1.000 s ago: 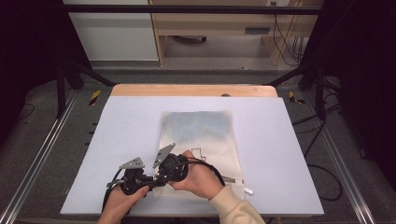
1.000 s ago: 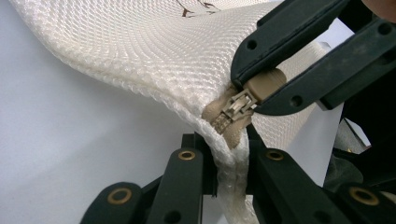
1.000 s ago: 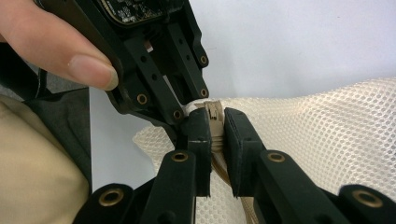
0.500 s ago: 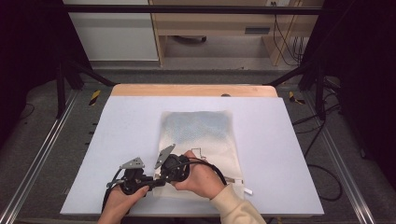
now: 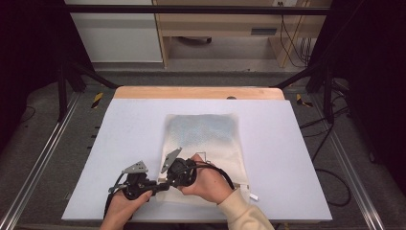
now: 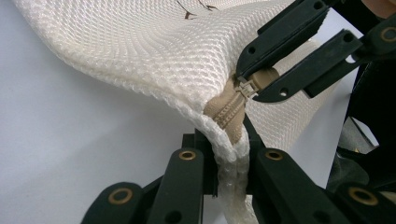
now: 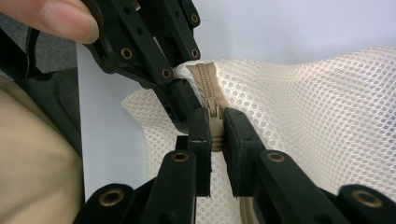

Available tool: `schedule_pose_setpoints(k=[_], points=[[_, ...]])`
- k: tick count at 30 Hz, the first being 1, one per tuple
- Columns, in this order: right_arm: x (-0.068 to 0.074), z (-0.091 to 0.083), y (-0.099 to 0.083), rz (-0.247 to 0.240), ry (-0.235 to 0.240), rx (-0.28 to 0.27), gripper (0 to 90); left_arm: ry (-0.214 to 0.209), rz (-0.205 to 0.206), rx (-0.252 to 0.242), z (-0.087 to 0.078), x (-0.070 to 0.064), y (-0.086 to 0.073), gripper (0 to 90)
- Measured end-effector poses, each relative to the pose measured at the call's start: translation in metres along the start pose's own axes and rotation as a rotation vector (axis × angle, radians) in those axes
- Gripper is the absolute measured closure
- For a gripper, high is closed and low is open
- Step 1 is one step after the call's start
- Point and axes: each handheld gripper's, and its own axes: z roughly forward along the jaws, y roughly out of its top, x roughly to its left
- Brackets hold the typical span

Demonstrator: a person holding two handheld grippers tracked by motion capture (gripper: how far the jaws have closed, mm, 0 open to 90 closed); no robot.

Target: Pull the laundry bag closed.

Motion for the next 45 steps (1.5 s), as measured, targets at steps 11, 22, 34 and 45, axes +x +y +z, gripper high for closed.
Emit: schedule_pose_setpoints(k=[11,22,34,45], points=[[0.0014,0.0009,-0.0024,0.012,0.009,-0.011,81.9,-0.001,0.001,0.004,0.0007,0.0004,-0.0007,83.5],[0.0028,0.0002,-0.003,0.014,0.004,-0.008,81.9,0.001,0.011,0.009,0.0002,-0.0015,-0.0001,83.4],[0.0025,0.0001,-0.004,-0.003,0.001,-0.012,81.9,0.011,0.017,0.003,0.0003,-0.0029,-0.0003,83.4],[0.0037,-0.0014,-0.0038,0.003,-0.001,-0.01,81.8,0.014,0.021,0.001,0.0003,-0.0037,-0.0003,83.4]])
